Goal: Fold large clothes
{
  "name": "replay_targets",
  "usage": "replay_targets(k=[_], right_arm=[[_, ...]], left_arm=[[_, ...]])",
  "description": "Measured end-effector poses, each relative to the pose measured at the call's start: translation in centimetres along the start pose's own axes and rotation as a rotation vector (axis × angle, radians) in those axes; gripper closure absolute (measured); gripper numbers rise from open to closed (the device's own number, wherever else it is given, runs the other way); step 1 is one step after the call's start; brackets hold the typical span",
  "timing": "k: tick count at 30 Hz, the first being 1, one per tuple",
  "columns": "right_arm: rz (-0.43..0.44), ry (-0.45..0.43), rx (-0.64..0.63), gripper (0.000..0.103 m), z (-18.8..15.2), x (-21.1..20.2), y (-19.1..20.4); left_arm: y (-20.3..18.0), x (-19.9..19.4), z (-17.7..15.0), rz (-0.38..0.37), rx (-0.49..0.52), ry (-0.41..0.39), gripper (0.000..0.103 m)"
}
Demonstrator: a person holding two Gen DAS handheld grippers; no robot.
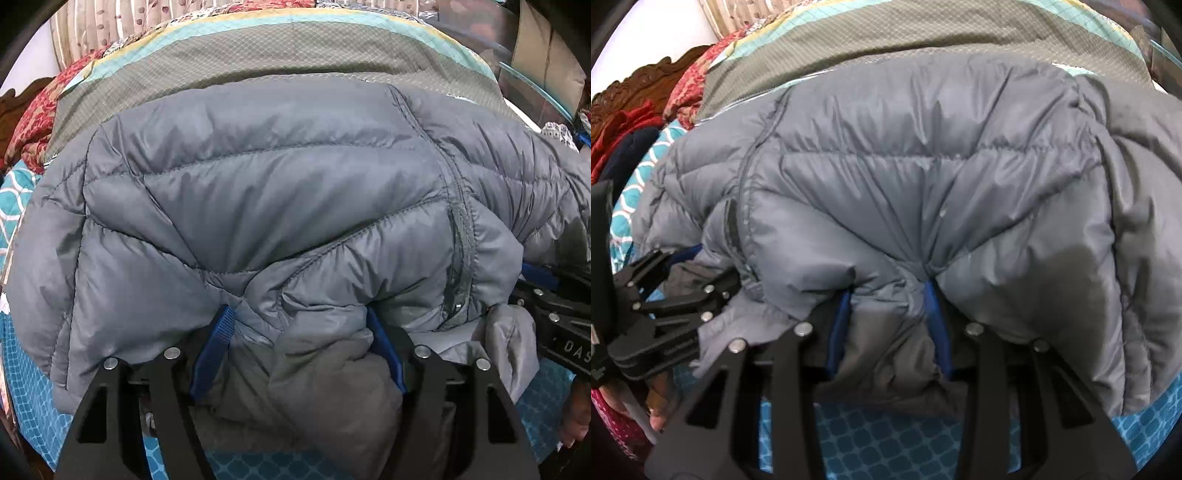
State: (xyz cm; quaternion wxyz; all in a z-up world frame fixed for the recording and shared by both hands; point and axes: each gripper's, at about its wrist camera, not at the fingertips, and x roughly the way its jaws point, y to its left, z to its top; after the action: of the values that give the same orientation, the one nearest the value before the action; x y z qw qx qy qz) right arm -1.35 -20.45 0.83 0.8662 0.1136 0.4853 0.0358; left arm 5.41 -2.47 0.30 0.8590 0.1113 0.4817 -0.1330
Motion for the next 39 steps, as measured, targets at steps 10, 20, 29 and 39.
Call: replay_targets(k=[10, 20, 29, 39], right_arm=[[0.009, -0.004, 0.007, 0.065, 0.1, -0.7, -0.7], [0.073, -0.117, 0.104, 0.049, -5.2, -10.3, -1.1], [0.042, -0.072, 0.181, 0.049, -11.1, -12.9, -0.5], [0.007, -0.101, 0.154, 0.037, -13.7, -15.9, 0.6]], left_arm=[[0.1, -0.6, -0.4, -0.001, -0.014, -0.009, 0.037], [2.6, -11.7, -5.9, -0.056, -0.142, -0.135, 0.037], [-0.7, -14.8, -9.9, -0.007, -0.167, -0.093, 0.037], [-2.3, -18.8, -11.6, 0.076, -0.123, -0.18, 0.022]])
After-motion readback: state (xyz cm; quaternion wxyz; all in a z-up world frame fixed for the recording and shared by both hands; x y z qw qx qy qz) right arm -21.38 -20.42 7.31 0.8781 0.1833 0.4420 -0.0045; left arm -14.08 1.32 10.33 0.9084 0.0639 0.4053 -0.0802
